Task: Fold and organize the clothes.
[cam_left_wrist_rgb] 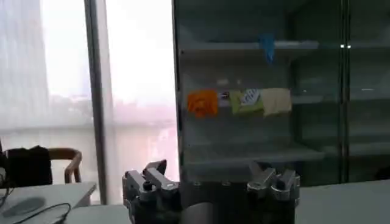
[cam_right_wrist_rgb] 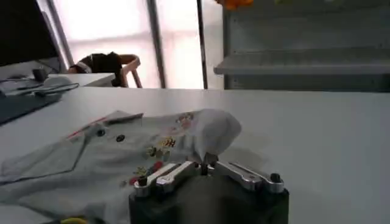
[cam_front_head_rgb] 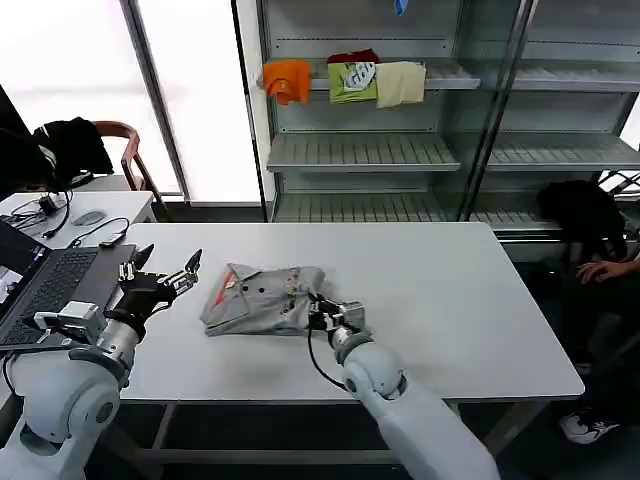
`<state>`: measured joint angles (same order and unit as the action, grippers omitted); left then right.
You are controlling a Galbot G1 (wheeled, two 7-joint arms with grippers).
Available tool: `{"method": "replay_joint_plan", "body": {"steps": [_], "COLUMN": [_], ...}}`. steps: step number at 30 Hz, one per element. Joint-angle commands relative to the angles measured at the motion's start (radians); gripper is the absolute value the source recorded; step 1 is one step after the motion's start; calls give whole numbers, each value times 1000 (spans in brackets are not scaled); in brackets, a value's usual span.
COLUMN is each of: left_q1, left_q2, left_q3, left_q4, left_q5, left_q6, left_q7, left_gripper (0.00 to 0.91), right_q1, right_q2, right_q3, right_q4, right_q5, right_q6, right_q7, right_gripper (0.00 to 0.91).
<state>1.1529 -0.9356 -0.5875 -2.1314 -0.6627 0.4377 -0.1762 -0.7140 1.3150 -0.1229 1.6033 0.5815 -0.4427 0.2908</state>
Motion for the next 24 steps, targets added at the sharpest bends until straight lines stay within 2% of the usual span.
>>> {"method": "replay_joint_plan", "body": {"steps": [1,2,3,4,7,9,11,14,17,18,19,20,22,24], "left_q1": [5,5,5,4,4,6,8,15,28,37,46,59,72,94], "left_q2": [3,2,1,-1,-7,-9,-9,-10,-18,-23,-26,-33,-43,-54], "left_q3": [-21,-19,-16,-13,-2,3,6,12,24,36,43,58,75,91], "left_q4": [20,20,19,17,9,2,-2,-11,-24,-30,-31,-30,-22,-5], "left_q5": [-42,-38,-35,-32,-21,-9,1,13,43,74,89,136,187,233], "left_q6": [-3,-4,-5,-5,-4,-5,-5,-6,-12,-30,-40,-63,-95,-120], "left_q7": [9,11,12,12,12,12,11,11,8,5,6,6,9,10], "left_gripper": [907,907,907,907,907,907,907,907,907,907,907,907,907,907], "right_q1": [-40,-40,-38,-36,-27,-18,-19,-32,-80,-113,-126,-213,-308,-461], "right_q2": [-161,-167,-170,-171,-176,-190,-203,-236,-278,-298,-306,-326,-337,-341], "right_q3": [85,87,92,95,111,123,142,174,220,245,255,296,347,415], "right_q4": [43,41,38,34,29,36,46,90,163,204,210,266,329,438], "right_q5": [8,4,-3,-17,-66,-179,-242,-258,-255,-247,-247,-242,-239,-238], "right_q6": [30,31,33,39,45,66,70,78,123,173,186,248,269,363], "right_q7": [-50,-53,-61,-66,-92,-119,-133,-152,-121,-96,-87,-51,-34,-11], "right_gripper": [0,0,776,907,907,907,907,907,907,907,907,907,907,907]}}
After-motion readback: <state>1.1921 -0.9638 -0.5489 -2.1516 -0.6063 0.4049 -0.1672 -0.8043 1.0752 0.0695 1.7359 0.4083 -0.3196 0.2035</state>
